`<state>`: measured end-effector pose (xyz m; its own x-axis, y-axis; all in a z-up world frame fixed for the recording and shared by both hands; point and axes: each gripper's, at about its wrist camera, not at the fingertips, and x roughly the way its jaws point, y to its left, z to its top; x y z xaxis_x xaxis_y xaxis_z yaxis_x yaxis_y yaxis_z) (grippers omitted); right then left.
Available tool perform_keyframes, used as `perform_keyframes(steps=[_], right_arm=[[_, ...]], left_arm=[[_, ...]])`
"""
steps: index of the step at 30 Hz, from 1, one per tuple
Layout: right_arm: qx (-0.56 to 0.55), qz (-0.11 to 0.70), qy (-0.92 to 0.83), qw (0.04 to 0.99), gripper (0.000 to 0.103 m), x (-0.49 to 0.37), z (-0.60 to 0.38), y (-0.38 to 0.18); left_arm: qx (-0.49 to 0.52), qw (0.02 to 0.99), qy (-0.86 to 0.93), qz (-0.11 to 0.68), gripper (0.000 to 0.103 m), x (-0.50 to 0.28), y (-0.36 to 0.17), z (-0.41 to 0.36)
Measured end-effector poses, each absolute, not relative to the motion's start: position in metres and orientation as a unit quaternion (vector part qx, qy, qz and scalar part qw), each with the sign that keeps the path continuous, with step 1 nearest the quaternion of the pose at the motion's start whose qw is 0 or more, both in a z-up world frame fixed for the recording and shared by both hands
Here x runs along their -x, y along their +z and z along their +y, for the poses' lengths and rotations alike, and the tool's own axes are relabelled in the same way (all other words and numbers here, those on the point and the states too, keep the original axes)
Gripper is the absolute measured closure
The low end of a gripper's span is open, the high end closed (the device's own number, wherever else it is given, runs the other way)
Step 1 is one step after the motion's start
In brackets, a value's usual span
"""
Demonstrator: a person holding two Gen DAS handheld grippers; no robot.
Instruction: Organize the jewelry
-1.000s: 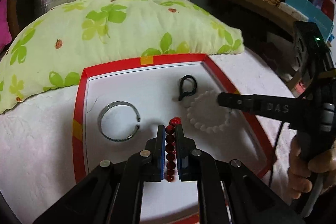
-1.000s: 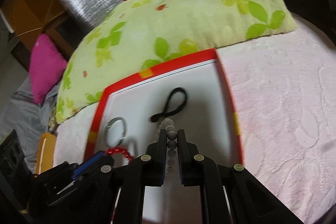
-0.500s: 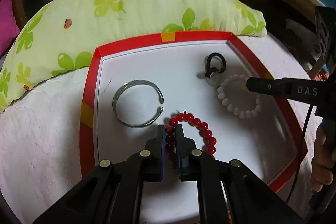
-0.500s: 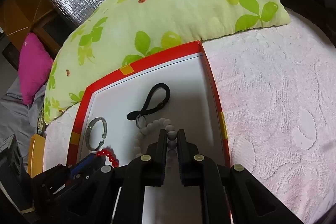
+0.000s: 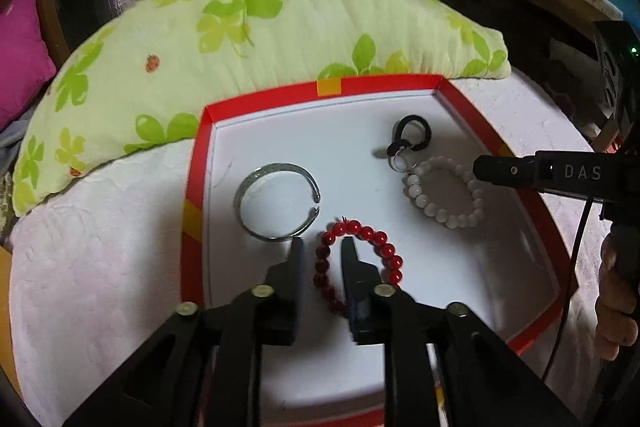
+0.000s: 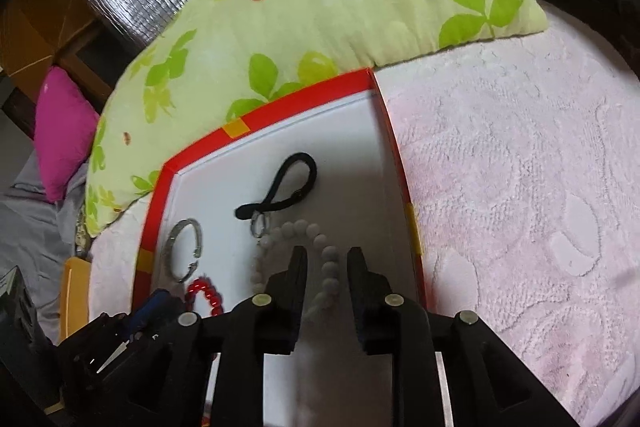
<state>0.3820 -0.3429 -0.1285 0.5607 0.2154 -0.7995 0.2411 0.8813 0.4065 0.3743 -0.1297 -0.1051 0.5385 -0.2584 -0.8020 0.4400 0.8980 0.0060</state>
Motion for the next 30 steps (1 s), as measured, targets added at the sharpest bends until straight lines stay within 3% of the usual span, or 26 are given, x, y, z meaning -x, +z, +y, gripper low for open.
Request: perform_keyframes(steps=[5,7,16,30], right_arm=[[-0.237,0.458,0.020,0.857,0.080,-0.361,-0.337,-0.109],[-0.225,0.454,0.034,0.861,0.080,-0.350,-0.332,-0.101],[-0.193,0.429,0.107,0.876,0.080,-0.284,-0.301,-0.071],[-0.197,0.458,0.131,0.857,0.080,-0.194,-0.284,-0.097]], left_arm=[[-0.100,0.883,-0.191,0.418,0.064,-0.349,-0.085,-0.116],[-0.098,0.890,-0.187,0.405,0.054,-0.335,-0.075,-0.105],[-0.091,0.902,-0.151,0.394,0.052,-0.287,-0.068,-0.049],[-0.074,0.894,-0.133,0.422,0.052,-0.202,-0.092,0.003]])
